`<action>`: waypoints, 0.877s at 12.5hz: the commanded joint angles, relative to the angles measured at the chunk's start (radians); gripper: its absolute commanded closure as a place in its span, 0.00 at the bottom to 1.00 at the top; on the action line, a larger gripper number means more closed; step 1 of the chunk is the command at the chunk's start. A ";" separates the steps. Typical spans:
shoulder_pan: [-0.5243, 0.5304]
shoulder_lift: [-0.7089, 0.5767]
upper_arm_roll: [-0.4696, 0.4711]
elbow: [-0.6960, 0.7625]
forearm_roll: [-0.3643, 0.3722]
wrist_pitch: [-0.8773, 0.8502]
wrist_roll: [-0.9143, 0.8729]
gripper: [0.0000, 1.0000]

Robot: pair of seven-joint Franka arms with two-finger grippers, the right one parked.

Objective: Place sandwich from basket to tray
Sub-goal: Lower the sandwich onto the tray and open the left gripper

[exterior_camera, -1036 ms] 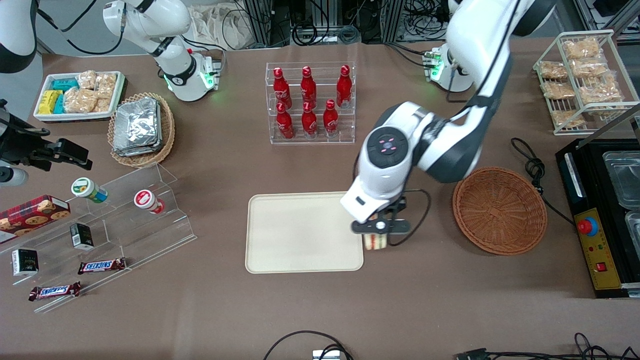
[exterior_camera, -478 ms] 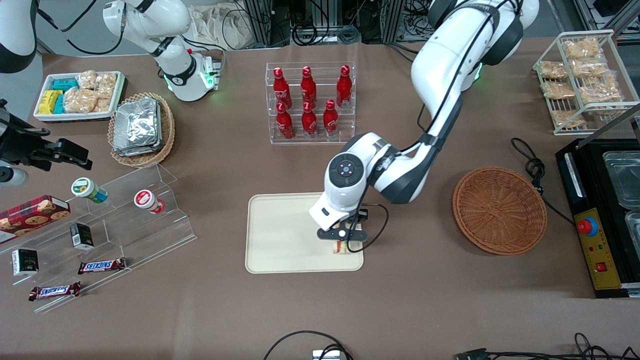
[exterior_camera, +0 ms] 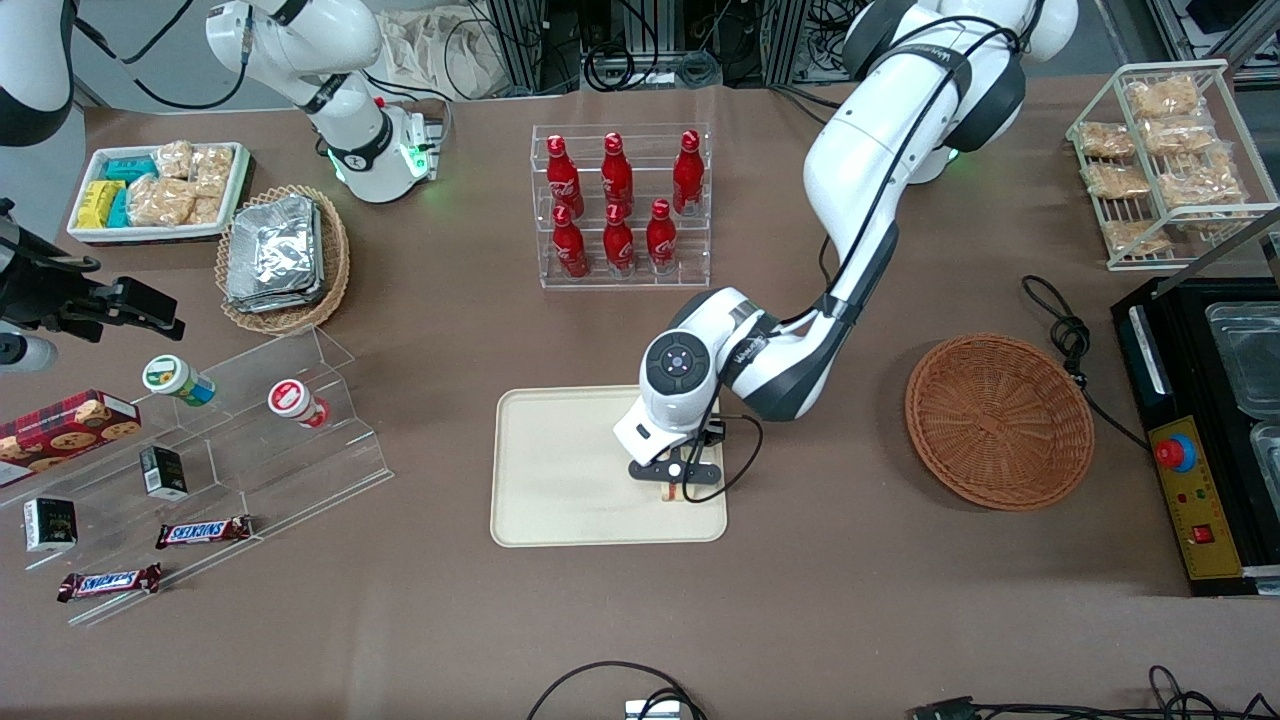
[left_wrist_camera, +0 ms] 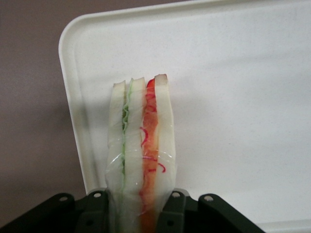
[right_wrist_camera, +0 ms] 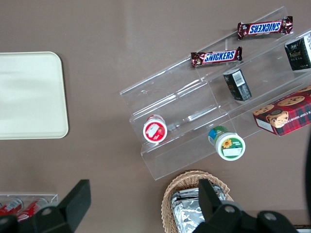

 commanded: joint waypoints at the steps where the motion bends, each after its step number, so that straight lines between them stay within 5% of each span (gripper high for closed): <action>1: -0.020 0.033 0.007 0.044 0.013 -0.007 -0.006 0.70; 5: -0.021 0.049 0.007 0.040 0.006 0.026 -0.017 0.53; 8: -0.021 0.052 0.007 0.038 0.005 0.052 -0.092 0.06; 11: -0.020 0.034 0.009 0.040 0.014 0.064 -0.133 0.00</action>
